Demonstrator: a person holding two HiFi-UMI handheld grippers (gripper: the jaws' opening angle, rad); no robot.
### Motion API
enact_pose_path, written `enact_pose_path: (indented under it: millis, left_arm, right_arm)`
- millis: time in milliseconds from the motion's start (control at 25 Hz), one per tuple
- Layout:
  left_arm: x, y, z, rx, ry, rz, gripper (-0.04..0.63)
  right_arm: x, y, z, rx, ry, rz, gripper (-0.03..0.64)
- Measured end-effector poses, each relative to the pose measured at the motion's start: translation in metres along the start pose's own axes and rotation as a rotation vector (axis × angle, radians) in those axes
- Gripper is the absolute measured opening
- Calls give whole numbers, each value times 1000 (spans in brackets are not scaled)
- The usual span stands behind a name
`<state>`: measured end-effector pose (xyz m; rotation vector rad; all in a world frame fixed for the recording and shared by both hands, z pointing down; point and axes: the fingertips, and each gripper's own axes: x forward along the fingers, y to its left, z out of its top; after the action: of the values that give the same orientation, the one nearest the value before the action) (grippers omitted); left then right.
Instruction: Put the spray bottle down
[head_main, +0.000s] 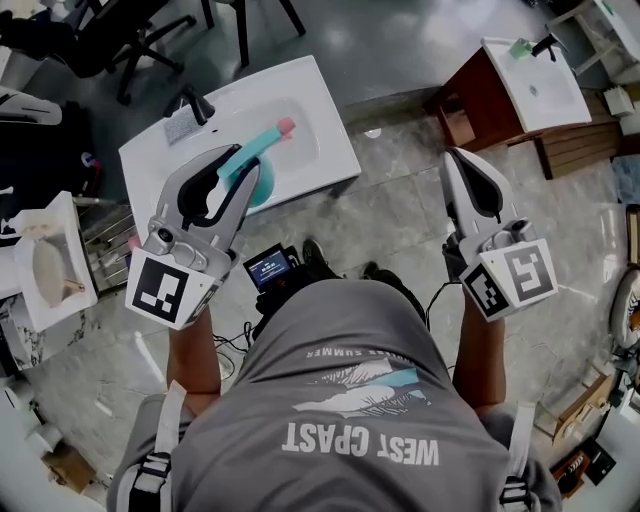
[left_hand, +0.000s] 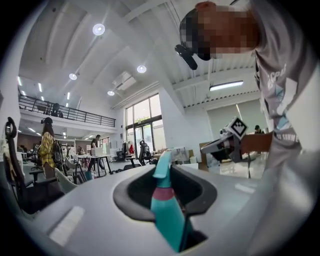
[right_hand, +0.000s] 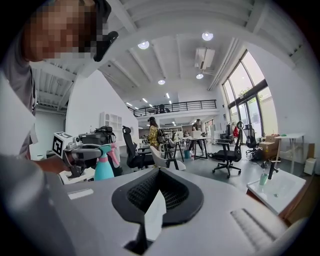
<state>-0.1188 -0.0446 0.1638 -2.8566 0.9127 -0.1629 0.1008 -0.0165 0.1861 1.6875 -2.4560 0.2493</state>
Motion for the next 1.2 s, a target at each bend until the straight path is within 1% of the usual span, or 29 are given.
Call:
enact_pose_path:
  millis: [160, 360, 520, 640, 760, 920, 1000, 1120, 1200]
  left_arm:
    - [-3, 18, -3, -8, -23, -12, 89]
    - [1, 30, -10, -35, -26, 4, 89]
    - [12, 40, -15, -37, -15, 27, 90]
    - [15, 46, -21, -43, 4, 51, 89]
    - [18, 52, -28, -45, 39, 77, 91]
    - [24, 64, -33, -49, 51, 119, 89]
    - [27, 68, -36, -58, 55, 135, 90]
    - [31, 74, -36, -59, 40, 156, 89]
    - [33, 78, -39, -66, 48, 166, 89]
  right_arm:
    - [17, 12, 8, -12, -6, -10, 2]
    - [34, 17, 4, -22, 25, 18, 2]
    - [53, 5, 4, -16, 31, 37, 2]
    - [71, 5, 6, -20, 29, 77, 2]
    - [88, 1, 8, -14, 29, 114, 2]
    - [109, -4, 14, -29, 30, 159, 2]
    - [117, -6, 15, -32, 35, 172, 2]
    - [127, -8, 14, -34, 45, 190, 2]
    - [132, -9, 12, -34, 55, 200, 2]
